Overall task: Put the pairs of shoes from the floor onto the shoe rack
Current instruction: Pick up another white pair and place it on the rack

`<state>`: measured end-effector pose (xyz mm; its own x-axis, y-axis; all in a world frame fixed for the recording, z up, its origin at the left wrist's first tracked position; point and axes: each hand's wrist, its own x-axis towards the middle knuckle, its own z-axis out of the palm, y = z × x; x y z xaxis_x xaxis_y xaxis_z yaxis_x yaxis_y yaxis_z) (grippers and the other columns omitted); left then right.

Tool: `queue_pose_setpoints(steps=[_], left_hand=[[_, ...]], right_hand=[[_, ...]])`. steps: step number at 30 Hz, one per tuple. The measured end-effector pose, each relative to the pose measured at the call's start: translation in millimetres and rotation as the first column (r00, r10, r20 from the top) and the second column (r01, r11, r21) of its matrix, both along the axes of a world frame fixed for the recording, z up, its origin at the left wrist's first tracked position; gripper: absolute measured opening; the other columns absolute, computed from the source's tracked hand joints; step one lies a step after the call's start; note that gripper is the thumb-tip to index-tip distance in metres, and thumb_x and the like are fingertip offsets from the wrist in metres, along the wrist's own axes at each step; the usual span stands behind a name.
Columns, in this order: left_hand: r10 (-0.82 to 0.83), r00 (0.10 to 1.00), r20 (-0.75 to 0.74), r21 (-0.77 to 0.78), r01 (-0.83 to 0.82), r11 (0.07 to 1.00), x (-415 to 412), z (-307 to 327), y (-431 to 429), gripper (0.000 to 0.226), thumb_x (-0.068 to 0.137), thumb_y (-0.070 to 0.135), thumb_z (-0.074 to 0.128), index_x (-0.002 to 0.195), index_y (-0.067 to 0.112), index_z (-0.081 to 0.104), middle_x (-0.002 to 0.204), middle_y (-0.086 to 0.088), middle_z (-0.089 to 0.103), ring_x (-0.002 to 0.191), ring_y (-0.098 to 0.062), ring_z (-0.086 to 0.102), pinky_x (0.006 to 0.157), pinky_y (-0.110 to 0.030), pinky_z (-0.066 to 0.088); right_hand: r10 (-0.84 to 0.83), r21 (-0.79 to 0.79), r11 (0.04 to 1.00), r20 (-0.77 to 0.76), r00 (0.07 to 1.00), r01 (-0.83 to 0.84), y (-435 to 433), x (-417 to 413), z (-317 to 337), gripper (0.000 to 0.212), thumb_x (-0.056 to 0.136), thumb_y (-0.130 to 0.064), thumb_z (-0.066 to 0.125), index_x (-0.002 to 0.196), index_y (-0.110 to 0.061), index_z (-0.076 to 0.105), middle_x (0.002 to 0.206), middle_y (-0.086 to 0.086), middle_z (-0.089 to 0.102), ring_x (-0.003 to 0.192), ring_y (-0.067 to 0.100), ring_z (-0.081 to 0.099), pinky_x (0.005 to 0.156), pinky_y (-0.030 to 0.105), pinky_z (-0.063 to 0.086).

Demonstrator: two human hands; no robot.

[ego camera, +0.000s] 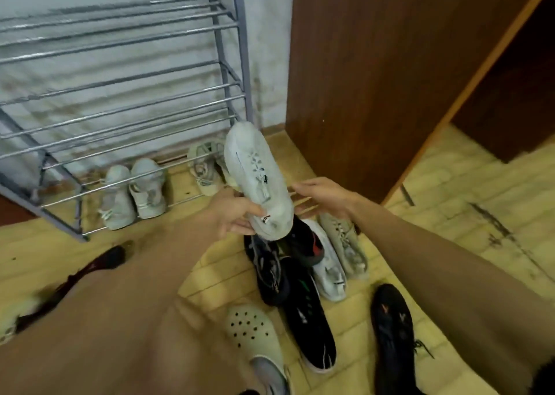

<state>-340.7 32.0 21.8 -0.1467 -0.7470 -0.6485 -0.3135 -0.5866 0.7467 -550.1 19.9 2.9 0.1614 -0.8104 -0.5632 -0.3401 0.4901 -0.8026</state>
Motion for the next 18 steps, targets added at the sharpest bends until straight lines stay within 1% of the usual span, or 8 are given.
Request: queue_pose_setpoints(steps=[2, 4, 6, 8, 11, 15, 16, 18], left_hand=[[-0.004, 1.0, 0.005, 0.029, 0.004, 1.0, -12.0, -20.6, 8.2, 0.053, 0.073, -0.004, 0.074, 0.121, 0.007, 0.055, 0.109, -0.017, 0.068, 0.089, -0.031, 0.068, 0.069, -0.038, 0.059], [-0.04, 0.998, 0.054, 0.045, 0.037, 0.998, -18.2, -39.9, 19.2, 0.054, 0.071, -0.005, 0.075, 0.119, 0.009, 0.055, 0.107, -0.015, 0.07, 0.095, -0.033, 0.068, 0.077, -0.042, 0.059], [-0.09, 0.989, 0.118, 0.057, 0.084, 0.995, -20.5, -53.8, 24.0, 0.056, 0.069, -0.006, 0.076, 0.118, 0.011, 0.055, 0.104, -0.012, 0.07, 0.094, -0.031, 0.068, 0.076, -0.042, 0.059], [-0.131, 0.979, 0.153, 0.073, 0.121, 0.99, -22.3, -59.0, 27.5, 0.053, 0.069, -0.008, 0.076, 0.113, 0.013, 0.055, 0.105, -0.011, 0.069, 0.096, -0.031, 0.067, 0.078, -0.043, 0.058], [-0.175, 0.97, 0.167, 0.08, 0.163, 0.983, -27.3, -61.6, 27.6, 0.051, 0.069, -0.008, 0.076, 0.107, 0.017, 0.052, 0.105, -0.009, 0.067, 0.1, -0.031, 0.065, 0.079, -0.044, 0.058], [-0.15, 0.982, 0.119, 0.097, 0.139, 0.986, -30.3, -64.0, 30.1, 0.05, 0.071, -0.008, 0.075, 0.107, 0.015, 0.049, 0.096, -0.006, 0.064, 0.088, -0.025, 0.063, 0.062, -0.036, 0.056], [-0.139, 0.984, 0.113, 0.106, 0.127, 0.986, -29.4, -64.7, 30.1, 0.051, 0.071, -0.008, 0.075, 0.109, 0.015, 0.049, 0.099, -0.006, 0.063, 0.092, -0.026, 0.063, 0.063, -0.036, 0.056], [-0.129, 0.984, 0.124, 0.113, 0.115, 0.987, -25.3, -68.2, 29.5, 0.053, 0.071, -0.008, 0.075, 0.11, 0.016, 0.05, 0.108, -0.008, 0.064, 0.101, -0.029, 0.063, 0.067, -0.037, 0.056]], right_hand=[[-0.158, 0.042, 0.986, -0.074, 0.985, 0.161, 12.8, -31.3, -29.9, 0.038, 0.097, -0.029, 0.054, 0.125, -0.004, 0.059, 0.114, 0.014, 0.065, 0.095, 0.028, 0.066, 0.078, 0.034, 0.057], [-0.271, 0.065, 0.956, -0.185, 0.945, 0.286, 31.9, -58.5, -64.4, 0.03, 0.095, -0.023, 0.057, 0.117, -0.003, 0.062, 0.102, 0.013, 0.065, 0.086, 0.026, 0.065, 0.073, 0.033, 0.055], [-0.308, 0.124, 0.924, -0.315, 0.898, 0.36, 54.7, -76.7, -96.4, 0.02, 0.093, -0.021, 0.059, 0.103, -0.004, 0.063, 0.089, 0.011, 0.064, 0.072, 0.022, 0.062, 0.068, 0.032, 0.054], [-0.252, 0.197, 0.909, -0.44, 0.862, 0.366, 78.9, -84.5, -123.3, 0.017, 0.092, -0.022, 0.059, 0.101, -0.008, 0.057, 0.082, 0.009, 0.06, 0.063, 0.019, 0.055, 0.06, 0.029, 0.049], [-0.157, 0.321, 0.89, -0.45, 0.879, 0.324, 103.2, -81.8, -152.3, 0.03, 0.092, -0.028, 0.06, 0.114, -0.012, 0.048, 0.103, 0.012, 0.056, 0.08, 0.024, 0.053, 0.07, 0.034, 0.047], [-0.158, 0.394, 0.853, -0.43, 0.889, 0.342, 111.9, -60.3, -183.4, 0.056, 0.092, -0.032, 0.06, 0.137, -0.004, 0.042, 0.138, 0.016, 0.047, 0.119, 0.035, 0.052, 0.088, 0.04, 0.048], [-0.213, 0.369, 0.847, -0.425, 0.88, 0.383, 111.1, -53.4, -189.9, 0.059, 0.091, -0.028, 0.062, 0.139, -0.001, 0.041, 0.14, 0.018, 0.047, 0.122, 0.035, 0.051, 0.09, 0.04, 0.047], [-0.301, 0.298, 0.839, -0.444, 0.844, 0.456, 109.4, -43.9, -201.3, 0.061, 0.088, -0.024, 0.064, 0.139, 0.002, 0.042, 0.139, 0.02, 0.05, 0.113, 0.03, 0.054, 0.092, 0.038, 0.045]])
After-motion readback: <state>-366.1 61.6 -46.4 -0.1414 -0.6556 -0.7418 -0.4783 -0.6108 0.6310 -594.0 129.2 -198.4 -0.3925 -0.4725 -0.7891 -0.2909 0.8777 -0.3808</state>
